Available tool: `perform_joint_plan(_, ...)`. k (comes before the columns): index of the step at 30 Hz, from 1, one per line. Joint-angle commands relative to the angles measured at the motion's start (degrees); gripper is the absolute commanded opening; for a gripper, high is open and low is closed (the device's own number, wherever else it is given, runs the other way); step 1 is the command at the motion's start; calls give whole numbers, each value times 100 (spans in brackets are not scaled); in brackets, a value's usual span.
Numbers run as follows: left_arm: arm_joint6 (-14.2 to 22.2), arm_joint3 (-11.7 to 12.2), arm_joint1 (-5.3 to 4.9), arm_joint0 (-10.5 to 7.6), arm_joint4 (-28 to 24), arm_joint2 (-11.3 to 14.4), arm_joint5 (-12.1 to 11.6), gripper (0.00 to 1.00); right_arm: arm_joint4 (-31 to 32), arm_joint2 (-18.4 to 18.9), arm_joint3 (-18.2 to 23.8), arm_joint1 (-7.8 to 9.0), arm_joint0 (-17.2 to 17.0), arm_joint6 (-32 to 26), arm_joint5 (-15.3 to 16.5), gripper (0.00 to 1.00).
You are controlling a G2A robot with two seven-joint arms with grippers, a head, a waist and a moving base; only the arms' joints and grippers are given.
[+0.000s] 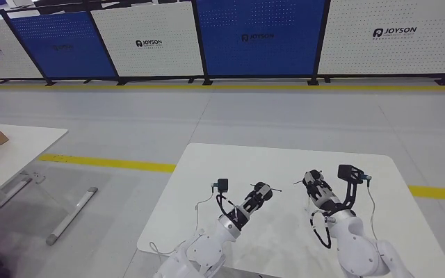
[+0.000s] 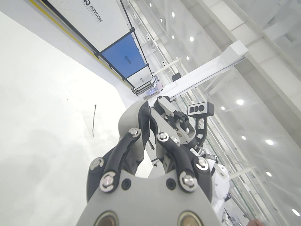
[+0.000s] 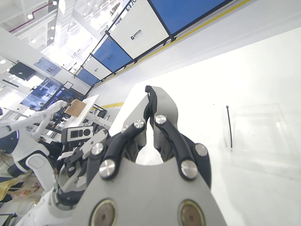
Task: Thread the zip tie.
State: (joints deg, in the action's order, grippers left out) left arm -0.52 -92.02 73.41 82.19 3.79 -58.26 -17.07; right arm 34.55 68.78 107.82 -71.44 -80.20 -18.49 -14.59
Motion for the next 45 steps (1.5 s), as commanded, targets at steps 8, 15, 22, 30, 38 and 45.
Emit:
perform_joint_plan(8, 7, -3, -2, 5, -9, -7, -1, 0, 0, 0, 0, 0, 0, 0, 0, 0)
perform_joint_plan(15, -249, 24, 19, -41, 143, 9, 117, 0, 263, -257, 0, -43, -130, 429, 133, 0)
perform_joint_plan(22, -675, 153, 95, -161, 173, 165, 261, 0, 536, -364, -70, -68, -124, 682, 18, 0)
perform_joint_plan(30, -675, 153, 95, -161, 173, 165, 261, 0, 281, -344, -105, -74, -151, 518, 121, 0)
perform_joint_plan(38, -675, 153, 95, -161, 173, 165, 261, 0, -308, -224, -65, -101, -143, 327, 370, 0)
perform_joint_plan(45, -675, 153, 95, -161, 173, 165, 261, 0, -301, -260, -86, -112, -131, 367, 384, 0)
